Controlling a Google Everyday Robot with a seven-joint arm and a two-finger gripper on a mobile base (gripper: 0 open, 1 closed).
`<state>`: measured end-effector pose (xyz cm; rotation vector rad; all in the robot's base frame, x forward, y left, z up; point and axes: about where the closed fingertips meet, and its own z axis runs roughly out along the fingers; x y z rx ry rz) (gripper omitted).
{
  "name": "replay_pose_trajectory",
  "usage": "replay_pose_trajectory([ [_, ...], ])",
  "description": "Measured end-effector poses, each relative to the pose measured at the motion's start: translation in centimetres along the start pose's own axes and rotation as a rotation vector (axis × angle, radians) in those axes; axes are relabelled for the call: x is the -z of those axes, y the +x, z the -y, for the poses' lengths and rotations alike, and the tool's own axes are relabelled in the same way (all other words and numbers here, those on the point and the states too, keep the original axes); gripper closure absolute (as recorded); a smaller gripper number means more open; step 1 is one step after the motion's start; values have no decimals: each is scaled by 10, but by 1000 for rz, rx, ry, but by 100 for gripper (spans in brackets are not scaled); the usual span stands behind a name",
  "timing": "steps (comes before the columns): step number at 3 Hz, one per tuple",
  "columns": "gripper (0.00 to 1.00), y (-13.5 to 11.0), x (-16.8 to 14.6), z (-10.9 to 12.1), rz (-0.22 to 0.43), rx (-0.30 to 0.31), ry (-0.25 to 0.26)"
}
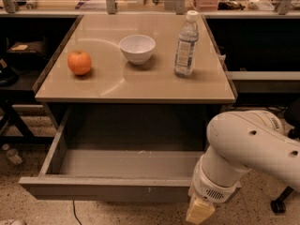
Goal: Close top drawer
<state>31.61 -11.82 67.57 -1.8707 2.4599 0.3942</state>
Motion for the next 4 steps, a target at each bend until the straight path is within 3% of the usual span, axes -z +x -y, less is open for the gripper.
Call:
replay_pose_trajectory([
  [1,0,0,0,0,0,0,0],
  [2,0,0,0,0,0,0,0],
  [3,14,0,0,0,0,0,0],
  [4,37,0,0,0,0,0,0],
])
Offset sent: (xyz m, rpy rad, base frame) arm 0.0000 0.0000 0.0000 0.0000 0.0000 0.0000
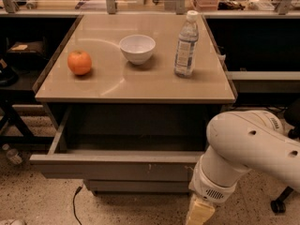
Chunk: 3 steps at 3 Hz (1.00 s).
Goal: Close top drawer
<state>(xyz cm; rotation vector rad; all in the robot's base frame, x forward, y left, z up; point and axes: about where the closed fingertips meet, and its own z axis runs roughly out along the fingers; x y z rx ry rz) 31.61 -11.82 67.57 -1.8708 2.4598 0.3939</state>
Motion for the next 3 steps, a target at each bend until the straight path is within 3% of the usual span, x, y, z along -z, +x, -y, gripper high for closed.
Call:
replay_pose_trajectory([
  [2,84,-4,2,10,8,-16,25],
  [3,100,-9,3,26,16,-32,64],
])
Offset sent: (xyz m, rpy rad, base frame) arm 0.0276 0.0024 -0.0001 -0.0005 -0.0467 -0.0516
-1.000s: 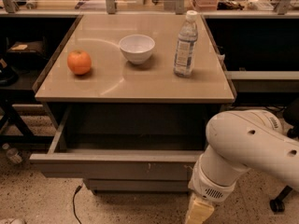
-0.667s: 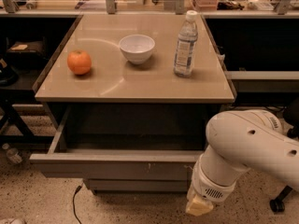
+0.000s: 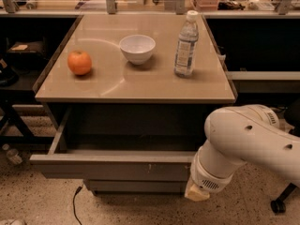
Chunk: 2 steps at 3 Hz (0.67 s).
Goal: Close top drawer
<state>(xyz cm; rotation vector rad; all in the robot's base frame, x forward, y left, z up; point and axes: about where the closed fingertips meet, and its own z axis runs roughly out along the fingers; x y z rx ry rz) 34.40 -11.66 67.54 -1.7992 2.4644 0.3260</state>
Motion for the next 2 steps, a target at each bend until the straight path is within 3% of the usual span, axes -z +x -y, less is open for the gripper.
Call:
replay_pose_trajectory([
  [2,100,-7,-5,23,-8,-9,40],
])
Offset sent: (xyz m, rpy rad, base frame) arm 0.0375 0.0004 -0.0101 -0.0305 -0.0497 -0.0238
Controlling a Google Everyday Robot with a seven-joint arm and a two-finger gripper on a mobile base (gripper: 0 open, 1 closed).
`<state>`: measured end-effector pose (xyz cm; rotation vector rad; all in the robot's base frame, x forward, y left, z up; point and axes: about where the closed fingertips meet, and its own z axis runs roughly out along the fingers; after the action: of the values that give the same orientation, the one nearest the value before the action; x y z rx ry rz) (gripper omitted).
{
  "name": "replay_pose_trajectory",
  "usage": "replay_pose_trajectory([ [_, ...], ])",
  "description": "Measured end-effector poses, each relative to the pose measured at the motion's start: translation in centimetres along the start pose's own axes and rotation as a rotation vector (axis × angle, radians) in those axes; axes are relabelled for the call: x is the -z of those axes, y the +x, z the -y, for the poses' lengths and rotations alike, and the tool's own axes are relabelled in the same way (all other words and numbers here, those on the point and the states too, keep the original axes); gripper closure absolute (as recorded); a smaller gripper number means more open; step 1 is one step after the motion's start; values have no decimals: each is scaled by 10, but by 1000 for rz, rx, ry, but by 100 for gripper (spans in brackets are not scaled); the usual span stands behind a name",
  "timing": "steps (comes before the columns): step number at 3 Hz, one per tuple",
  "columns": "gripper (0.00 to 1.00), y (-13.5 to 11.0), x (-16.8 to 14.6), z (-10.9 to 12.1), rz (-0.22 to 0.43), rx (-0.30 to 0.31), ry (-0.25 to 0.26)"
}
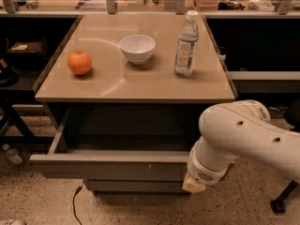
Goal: Close top drawer
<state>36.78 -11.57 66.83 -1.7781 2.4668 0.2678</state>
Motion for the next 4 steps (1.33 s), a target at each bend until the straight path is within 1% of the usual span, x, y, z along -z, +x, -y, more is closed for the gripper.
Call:
replay_pose_trajectory([
  [2,100,-9,-1,19,-22,0,25],
  [3,82,-9,-1,20,-22,1,26],
  [4,59,-9,-1,20,-22,1,26],
])
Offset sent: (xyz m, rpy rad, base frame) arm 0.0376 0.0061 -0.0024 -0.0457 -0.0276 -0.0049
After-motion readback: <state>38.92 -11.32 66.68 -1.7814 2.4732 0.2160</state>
